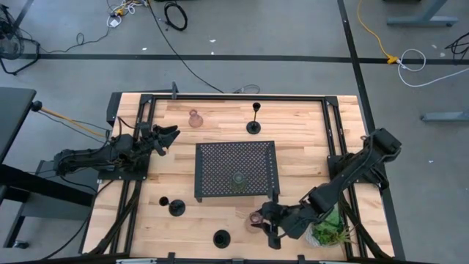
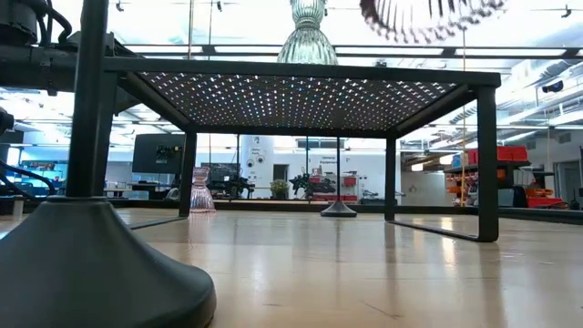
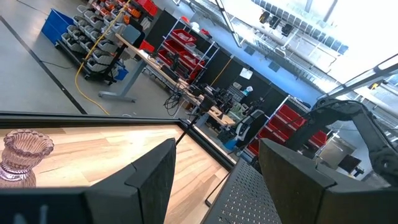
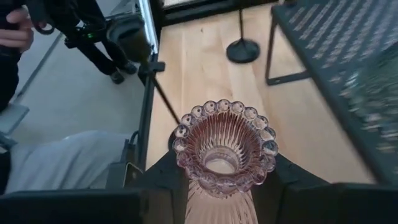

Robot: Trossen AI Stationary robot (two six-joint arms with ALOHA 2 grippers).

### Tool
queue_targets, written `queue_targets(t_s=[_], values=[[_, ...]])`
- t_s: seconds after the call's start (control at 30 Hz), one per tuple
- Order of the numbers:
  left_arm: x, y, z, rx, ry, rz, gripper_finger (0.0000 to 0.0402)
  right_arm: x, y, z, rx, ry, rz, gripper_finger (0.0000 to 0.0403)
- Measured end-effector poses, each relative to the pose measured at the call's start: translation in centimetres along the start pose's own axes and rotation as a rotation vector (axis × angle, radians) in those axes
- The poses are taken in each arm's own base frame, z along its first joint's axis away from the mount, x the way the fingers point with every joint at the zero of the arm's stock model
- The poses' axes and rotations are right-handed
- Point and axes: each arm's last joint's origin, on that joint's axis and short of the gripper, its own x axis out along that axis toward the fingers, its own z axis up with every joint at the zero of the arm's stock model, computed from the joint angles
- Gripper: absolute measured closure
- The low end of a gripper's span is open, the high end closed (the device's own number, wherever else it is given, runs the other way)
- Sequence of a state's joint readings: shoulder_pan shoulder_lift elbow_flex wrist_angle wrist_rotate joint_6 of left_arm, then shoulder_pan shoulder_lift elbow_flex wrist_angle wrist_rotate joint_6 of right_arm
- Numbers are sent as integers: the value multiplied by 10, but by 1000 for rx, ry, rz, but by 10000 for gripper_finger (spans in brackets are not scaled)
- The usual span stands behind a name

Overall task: Pick & Place candle stick holders
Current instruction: Align the bottom purple candle holder on the shelf with the green candle holder

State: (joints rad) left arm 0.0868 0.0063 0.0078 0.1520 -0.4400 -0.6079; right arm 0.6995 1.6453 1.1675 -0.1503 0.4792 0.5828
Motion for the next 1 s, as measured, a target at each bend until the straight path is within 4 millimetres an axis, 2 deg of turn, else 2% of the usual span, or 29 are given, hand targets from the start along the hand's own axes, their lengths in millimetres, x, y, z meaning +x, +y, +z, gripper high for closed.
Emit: queue_targets(t_s=[0.17, 0.33, 0.73, 1.0], values=[[0, 0, 0, 0, 0, 0, 168, -22, -8, 13, -25, -33, -55, 281], [0, 0, 0, 1, 0, 0, 168, -35, -18, 22, -53, -52, -114, 281], [0, 0, 0, 1, 0, 0, 168, -26, -52, 33, -107, 20, -209, 282], [0, 0, 0, 2, 1, 0, 168, -32, -67, 39, -118, 50, -249, 282]])
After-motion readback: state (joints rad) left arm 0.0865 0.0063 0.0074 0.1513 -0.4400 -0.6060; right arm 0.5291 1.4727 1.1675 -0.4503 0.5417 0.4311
